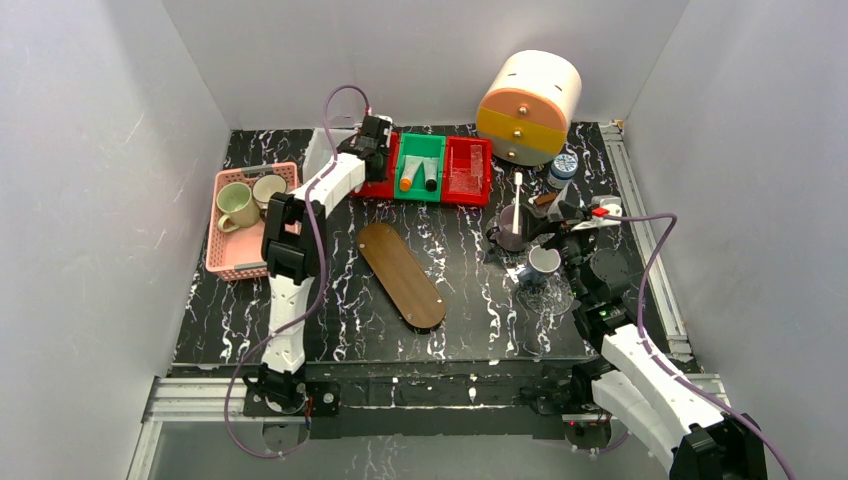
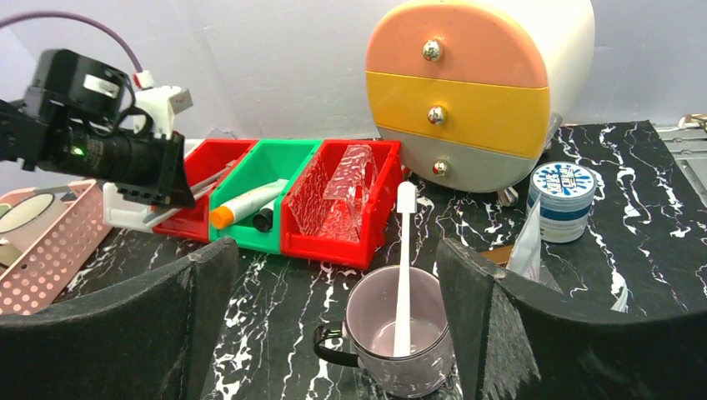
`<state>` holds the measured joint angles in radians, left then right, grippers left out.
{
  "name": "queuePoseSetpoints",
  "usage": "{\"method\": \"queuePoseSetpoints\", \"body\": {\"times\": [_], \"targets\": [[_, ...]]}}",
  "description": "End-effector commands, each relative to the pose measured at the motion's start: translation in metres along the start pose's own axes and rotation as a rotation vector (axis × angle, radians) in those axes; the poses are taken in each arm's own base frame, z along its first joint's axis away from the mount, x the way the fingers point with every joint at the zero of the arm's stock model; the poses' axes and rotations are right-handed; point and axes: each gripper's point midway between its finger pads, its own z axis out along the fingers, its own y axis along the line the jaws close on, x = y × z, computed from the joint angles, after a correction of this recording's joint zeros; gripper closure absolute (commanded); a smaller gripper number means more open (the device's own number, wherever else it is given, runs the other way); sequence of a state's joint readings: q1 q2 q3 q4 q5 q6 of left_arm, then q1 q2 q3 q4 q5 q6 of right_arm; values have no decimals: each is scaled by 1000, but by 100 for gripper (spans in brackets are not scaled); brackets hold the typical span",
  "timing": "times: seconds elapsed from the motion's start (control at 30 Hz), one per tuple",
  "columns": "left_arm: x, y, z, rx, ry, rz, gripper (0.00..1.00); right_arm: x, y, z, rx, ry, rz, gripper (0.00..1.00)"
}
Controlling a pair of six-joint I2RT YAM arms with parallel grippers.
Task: Prepare toiletry sets of a toothbrush and toothpaste on the tray
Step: Pick up the toothbrush from the storage box.
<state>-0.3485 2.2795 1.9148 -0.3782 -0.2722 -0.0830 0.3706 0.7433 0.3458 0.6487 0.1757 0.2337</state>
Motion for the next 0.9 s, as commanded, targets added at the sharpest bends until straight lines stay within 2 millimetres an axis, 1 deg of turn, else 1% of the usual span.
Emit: {"method": "queuePoseSetpoints", "body": {"times": [0.0, 0.17, 0.27, 0.37, 0.5, 0.6, 0.63, 0.8, 0.87], "targets": [[-44, 14, -59, 10, -124, -55, 100, -16, 7, 4, -19, -32, 5, 3], [-49, 17, -85, 30, -191, -123, 100, -17, 12, 5, -38, -2, 18, 3], [-52, 13, -103, 77, -242, -175, 100, -18, 16, 5, -47, 19, 30, 3], [-52, 9, -124, 134, -296, -231, 100, -23, 21, 5, -63, 38, 40, 2], [-48, 11, -154, 188, -373, -305, 100, -28, 27, 4, -79, 73, 62, 2], [-50, 7, -181, 262, -445, -348, 100, -28, 36, 3, -114, 103, 84, 1], [-44, 5, -185, 281, -447, -356, 100, -27, 40, 2, -131, 113, 103, 2], [-33, -7, -218, 408, -519, -398, 100, -25, 62, 4, -224, 152, 175, 2], [-27, -18, -231, 483, -540, -409, 100, -28, 71, 6, -256, 157, 210, 2]]}}
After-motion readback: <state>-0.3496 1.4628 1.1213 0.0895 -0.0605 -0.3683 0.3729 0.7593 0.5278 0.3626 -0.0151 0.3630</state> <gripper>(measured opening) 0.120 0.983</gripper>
